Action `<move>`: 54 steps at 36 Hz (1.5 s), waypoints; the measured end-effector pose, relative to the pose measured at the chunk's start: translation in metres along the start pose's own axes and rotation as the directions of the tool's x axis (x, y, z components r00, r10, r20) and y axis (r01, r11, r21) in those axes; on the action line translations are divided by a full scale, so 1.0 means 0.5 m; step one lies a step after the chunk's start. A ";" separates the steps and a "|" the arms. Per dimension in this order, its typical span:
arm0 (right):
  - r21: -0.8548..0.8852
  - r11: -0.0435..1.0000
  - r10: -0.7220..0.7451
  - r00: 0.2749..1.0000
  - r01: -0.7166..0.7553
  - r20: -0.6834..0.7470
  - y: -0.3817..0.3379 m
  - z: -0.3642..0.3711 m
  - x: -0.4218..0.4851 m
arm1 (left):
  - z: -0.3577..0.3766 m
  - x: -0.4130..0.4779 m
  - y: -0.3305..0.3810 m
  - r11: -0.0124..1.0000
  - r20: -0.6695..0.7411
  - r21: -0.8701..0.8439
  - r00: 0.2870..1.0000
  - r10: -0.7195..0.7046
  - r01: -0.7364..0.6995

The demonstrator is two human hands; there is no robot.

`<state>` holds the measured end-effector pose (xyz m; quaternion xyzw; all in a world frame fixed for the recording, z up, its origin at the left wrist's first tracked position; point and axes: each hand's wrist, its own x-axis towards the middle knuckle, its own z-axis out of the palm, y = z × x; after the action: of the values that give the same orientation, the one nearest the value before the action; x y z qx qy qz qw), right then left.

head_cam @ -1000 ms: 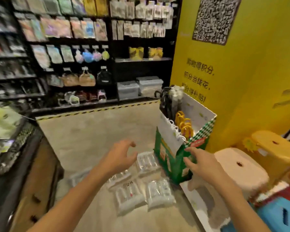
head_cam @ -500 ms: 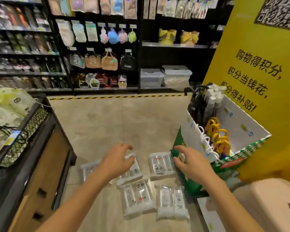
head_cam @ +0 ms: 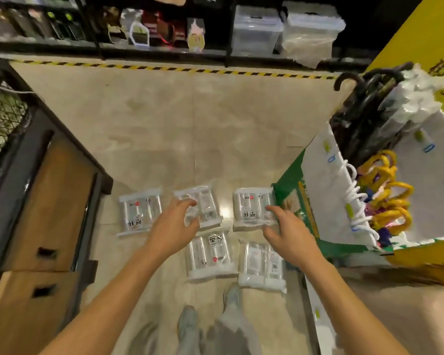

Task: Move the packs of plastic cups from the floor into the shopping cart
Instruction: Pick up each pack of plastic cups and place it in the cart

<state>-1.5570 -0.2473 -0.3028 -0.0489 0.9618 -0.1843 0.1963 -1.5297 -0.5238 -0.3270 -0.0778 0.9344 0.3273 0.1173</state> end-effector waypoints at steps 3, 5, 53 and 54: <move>0.039 0.999 -0.009 0.997 0.005 0.081 0.043 0.091 0.101 | 0.077 0.053 -0.071 0.994 0.003 -0.059 0.996 -0.092 0.092; 0.069 0.998 -0.005 0.993 -0.003 0.118 0.079 0.172 0.169 | 0.143 0.092 -0.132 0.986 0.022 -0.089 0.990 -0.137 0.139; 0.334 0.872 -0.379 0.925 0.358 -0.002 -0.270 0.051 0.409 | -0.175 0.155 -0.252 0.925 -0.283 -0.354 0.926 -0.248 0.140; 0.336 0.867 -0.382 0.924 0.368 -0.025 -0.293 0.020 0.405 | -0.209 0.149 -0.238 0.928 -0.310 -0.352 0.921 -0.237 0.120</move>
<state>-1.7359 -0.4202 -0.3294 -0.2046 0.8842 -0.3780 0.1826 -1.5923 -0.6865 -0.3386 -0.2385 0.8618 0.4464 -0.0338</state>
